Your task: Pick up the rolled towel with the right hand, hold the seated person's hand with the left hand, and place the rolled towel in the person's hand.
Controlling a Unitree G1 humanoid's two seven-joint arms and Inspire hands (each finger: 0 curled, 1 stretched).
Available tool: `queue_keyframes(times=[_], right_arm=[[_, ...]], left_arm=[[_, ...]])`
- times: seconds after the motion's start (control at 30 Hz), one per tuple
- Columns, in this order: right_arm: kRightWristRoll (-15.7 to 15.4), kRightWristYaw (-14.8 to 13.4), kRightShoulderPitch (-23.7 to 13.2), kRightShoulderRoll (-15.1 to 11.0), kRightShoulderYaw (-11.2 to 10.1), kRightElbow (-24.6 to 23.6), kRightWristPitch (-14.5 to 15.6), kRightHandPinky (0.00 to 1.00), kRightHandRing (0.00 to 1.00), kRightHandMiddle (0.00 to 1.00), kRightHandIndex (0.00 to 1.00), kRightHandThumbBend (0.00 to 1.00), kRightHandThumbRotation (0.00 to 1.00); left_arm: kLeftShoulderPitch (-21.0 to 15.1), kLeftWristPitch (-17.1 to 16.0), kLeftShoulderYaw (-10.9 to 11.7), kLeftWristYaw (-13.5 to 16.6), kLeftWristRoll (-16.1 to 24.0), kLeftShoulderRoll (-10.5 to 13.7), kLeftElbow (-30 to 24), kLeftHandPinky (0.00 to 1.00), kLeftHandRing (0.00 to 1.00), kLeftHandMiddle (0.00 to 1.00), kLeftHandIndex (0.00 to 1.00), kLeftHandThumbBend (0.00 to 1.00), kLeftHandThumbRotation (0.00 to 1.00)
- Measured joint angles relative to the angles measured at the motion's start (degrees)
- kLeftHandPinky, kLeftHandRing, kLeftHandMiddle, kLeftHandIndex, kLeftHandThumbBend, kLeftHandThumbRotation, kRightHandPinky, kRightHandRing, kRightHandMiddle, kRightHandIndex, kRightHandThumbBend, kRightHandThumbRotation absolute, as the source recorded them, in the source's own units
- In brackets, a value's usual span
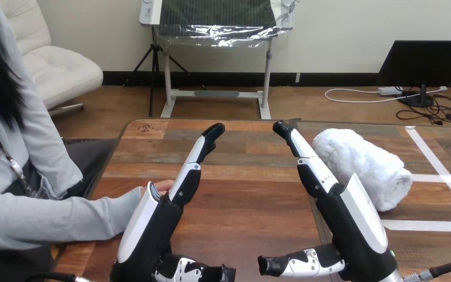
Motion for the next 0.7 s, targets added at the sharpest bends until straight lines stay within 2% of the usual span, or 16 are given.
queue_keyframes(times=[0.37, 0.57, 0.7], right_arm=[[0.0, -0.1, 0.0, 0.1, -0.1, -0.1, 1.4, 0.94, 1.0, 1.0, 1.0, 1.0, 0.76], [0.0, -0.7, 0.1, 0.8, -0.8, -1.0, 5.4, 0.97, 1.0, 1.0, 0.99, 1.0, 0.73], [1.3, -0.7, 0.1, 1.2, -1.6, -1.6, 8.3, 0.99, 1.0, 1.0, 0.99, 1.0, 0.71]], left_arm=[[0.0, 0.0, 0.0, -0.4, -0.3, 0.0, 0.0, 0.96, 1.0, 1.0, 1.0, 1.0, 0.79], [-0.1, 0.0, 0.0, -0.4, -0.2, -0.1, 0.0, 0.96, 1.0, 1.0, 1.0, 1.0, 0.81], [-0.1, 0.0, 0.0, -0.4, -0.2, -0.2, 0.0, 0.95, 1.0, 1.0, 1.0, 1.0, 0.81]])
